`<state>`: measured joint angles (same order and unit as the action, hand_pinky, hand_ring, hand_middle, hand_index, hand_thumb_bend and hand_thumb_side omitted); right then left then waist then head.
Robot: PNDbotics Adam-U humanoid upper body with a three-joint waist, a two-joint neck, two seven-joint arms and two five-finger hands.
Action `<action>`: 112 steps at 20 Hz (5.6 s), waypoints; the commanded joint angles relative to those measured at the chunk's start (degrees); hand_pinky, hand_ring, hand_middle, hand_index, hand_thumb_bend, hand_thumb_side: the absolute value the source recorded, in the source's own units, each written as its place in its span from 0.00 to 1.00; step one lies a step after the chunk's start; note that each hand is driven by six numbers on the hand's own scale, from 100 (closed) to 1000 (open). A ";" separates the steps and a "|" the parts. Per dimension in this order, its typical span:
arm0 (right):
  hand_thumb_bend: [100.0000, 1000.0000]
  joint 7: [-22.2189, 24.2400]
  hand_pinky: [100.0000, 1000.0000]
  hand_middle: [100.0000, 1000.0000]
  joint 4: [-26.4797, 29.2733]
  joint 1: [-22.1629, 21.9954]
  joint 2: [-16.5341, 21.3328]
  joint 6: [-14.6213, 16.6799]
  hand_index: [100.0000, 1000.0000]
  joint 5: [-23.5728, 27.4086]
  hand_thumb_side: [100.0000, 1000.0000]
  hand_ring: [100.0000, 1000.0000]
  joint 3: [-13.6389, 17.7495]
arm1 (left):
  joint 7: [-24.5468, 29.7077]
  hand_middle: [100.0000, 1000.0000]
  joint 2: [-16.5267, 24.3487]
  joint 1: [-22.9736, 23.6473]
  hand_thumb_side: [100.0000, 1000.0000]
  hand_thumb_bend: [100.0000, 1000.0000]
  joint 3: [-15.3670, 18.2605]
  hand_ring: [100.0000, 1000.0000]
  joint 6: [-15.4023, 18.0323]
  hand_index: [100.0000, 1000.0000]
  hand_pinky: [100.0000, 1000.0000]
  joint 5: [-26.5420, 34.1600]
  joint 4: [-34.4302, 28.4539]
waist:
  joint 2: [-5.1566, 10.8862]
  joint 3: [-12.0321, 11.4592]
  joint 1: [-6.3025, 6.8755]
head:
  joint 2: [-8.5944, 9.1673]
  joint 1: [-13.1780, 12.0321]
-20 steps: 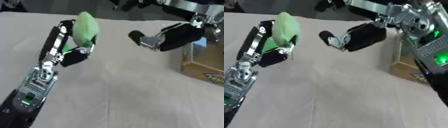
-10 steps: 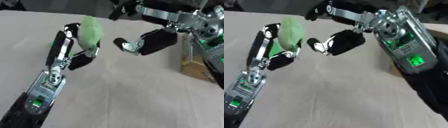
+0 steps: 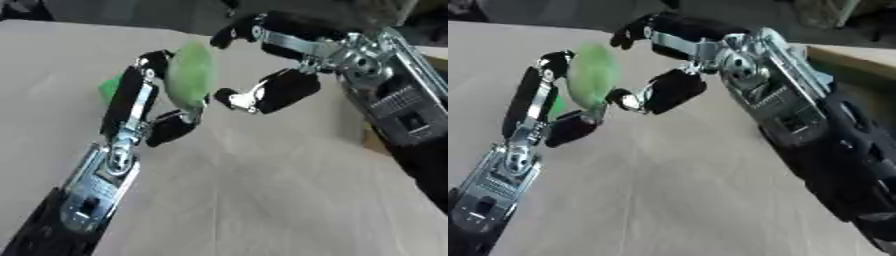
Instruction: Pick up the objects with one hand, pass them to the other hand, and then place them into the box on the other side of the table.
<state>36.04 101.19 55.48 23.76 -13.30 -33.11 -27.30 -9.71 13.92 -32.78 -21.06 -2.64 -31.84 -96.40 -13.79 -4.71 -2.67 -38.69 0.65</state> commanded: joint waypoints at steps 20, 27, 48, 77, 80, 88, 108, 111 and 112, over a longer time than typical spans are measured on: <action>0.32 0.32 0.89 0.80 -4.11 1.75 -1.56 3.56 0.89 -3.29 0.49 0.92 -1.05 | 1.96 0.46 -1.46 -2.25 0.11 0.00 -1.73 0.52 0.58 0.49 0.54 -1.94 0.20 | 0.77 -0.90 0.15 | -0.84 0.33; 0.28 2.75 0.88 0.76 -5.21 1.70 -1.83 3.92 0.85 -2.84 0.46 0.90 -1.44 | 1.83 0.46 -1.58 -2.63 0.09 0.00 -1.77 0.52 0.94 0.49 0.54 -3.34 -0.18 | 0.77 -1.17 0.06 | -1.19 0.30; 0.00 -3.92 0.88 0.50 -4.53 1.12 -2.49 -4.53 0.65 11.80 0.22 0.78 -0.93 | 1.48 0.47 -2.84 -2.96 0.02 0.00 -1.88 0.52 0.78 0.53 0.55 -3.64 0.58 | 0.60 -0.80 0.29 | -1.43 0.44; 0.00 -6.29 0.86 0.41 -2.85 0.86 -1.11 -7.03 0.55 15.27 0.14 0.74 -0.03 | -3.02 0.64 -3.42 -2.73 0.32 0.50 -1.41 0.66 -2.58 0.83 0.64 -5.31 2.83 | 0.69 -0.49 0.39 | -1.50 0.95; 0.00 -6.46 0.86 0.41 -2.80 0.72 -0.84 -7.20 0.55 15.32 0.14 0.74 0.27 | -4.86 0.63 -3.39 -2.61 0.33 0.49 -1.07 0.65 -4.50 0.82 0.63 -4.69 3.32 | 0.72 -0.45 0.40 | -1.48 0.98; 0.00 -7.49 0.87 0.41 -1.42 -0.03 0.80 -8.30 0.56 16.64 0.13 0.74 2.09 | -7.04 0.62 -2.21 -1.58 0.32 0.47 -0.16 0.65 -5.95 0.82 0.62 -2.23 3.43 | 0.86 -0.19 0.51 | -1.51 1.23; 0.00 -24.27 0.90 0.44 4.94 -14.71 19.22 -15.35 0.60 30.77 0.16 0.77 22.28 | -8.85 0.61 5.65 3.09 0.30 0.47 3.62 0.64 -8.55 0.81 0.62 0.15 -0.81 | 0.38 1.11 1.71 | -0.30 7.75; 0.00 -27.25 0.90 0.44 2.65 -17.80 21.89 -15.23 0.60 32.02 0.17 0.77 25.25 | -8.69 0.61 7.05 3.49 0.29 0.47 4.37 0.64 -9.26 0.80 0.62 0.63 -2.11 | 0.31 1.13 2.08 | -0.11 8.91; 0.00 -28.08 0.90 0.44 1.87 -18.82 22.67 -15.05 0.61 32.26 0.17 0.77 26.11 | -8.61 0.61 7.45 3.60 0.29 0.47 4.60 0.64 -9.44 0.80 0.62 0.83 -2.53 | 0.27 1.15 2.19 | -0.05 9.14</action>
<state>9.25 103.45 36.13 43.41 -28.46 -1.62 -3.14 -18.27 19.70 -28.67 -17.37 -11.72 -31.32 -97.34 -14.27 -3.61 -0.45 -39.57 9.25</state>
